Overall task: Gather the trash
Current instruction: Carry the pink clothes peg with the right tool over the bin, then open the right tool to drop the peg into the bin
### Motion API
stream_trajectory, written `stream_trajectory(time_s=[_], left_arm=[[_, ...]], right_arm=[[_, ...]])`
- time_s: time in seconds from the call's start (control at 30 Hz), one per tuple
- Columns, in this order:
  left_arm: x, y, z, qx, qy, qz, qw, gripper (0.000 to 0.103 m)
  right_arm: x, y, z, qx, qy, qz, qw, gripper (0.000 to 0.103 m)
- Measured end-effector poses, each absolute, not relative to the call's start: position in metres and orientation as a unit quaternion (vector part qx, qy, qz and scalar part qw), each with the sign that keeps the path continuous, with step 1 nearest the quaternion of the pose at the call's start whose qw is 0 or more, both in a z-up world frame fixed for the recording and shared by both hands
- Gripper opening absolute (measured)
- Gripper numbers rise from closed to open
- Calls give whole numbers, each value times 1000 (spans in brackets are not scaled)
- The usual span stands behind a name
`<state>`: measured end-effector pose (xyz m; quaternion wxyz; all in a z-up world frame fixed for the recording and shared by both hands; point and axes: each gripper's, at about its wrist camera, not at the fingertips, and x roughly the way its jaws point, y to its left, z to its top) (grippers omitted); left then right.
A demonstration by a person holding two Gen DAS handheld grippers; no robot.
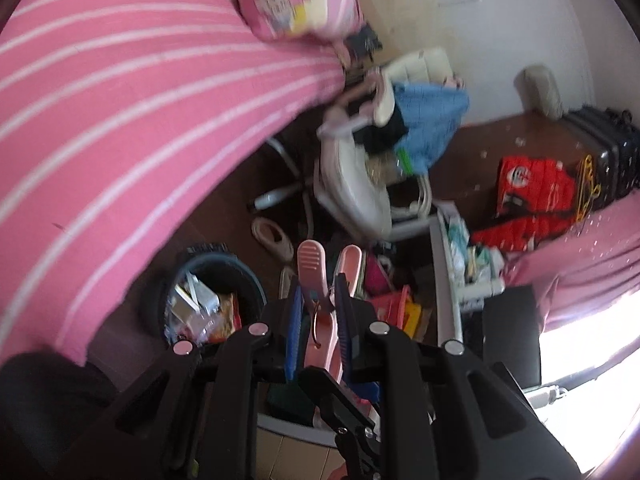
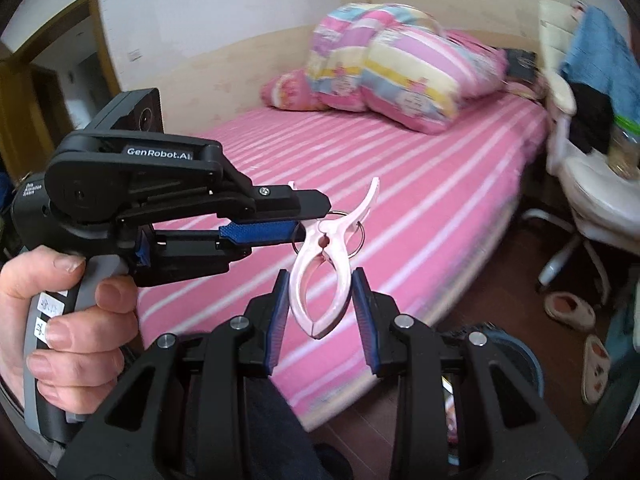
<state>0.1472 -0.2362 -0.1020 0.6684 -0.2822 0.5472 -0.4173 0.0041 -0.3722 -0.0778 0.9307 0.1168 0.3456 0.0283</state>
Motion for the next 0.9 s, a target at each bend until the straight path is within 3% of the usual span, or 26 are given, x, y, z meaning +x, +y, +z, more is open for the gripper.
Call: stream_trajectory(time_s=[0.33, 0.77, 0.83, 0.87, 0.9], left_arm=[[130, -333, -173, -210, 622, -432, 618, 16], [124, -405, -264, -138, 690, -424, 569, 17], [127, -410, -275, -126, 694, -416, 573, 24], [128, -411, -279, -121, 697, -410, 576, 44], [130, -412, -283, -119, 698, -400, 582, 73]], right_arm=[[-33, -448, -137, 164, 394, -30, 904, 32], [-44, -499, -216, 206, 459, -78, 861, 31], [-43, -504, -225, 205, 465, -91, 856, 31], [-42, -506, -229, 203, 468, -100, 854, 32], [-42, -509, -234, 200, 470, -112, 852, 35]])
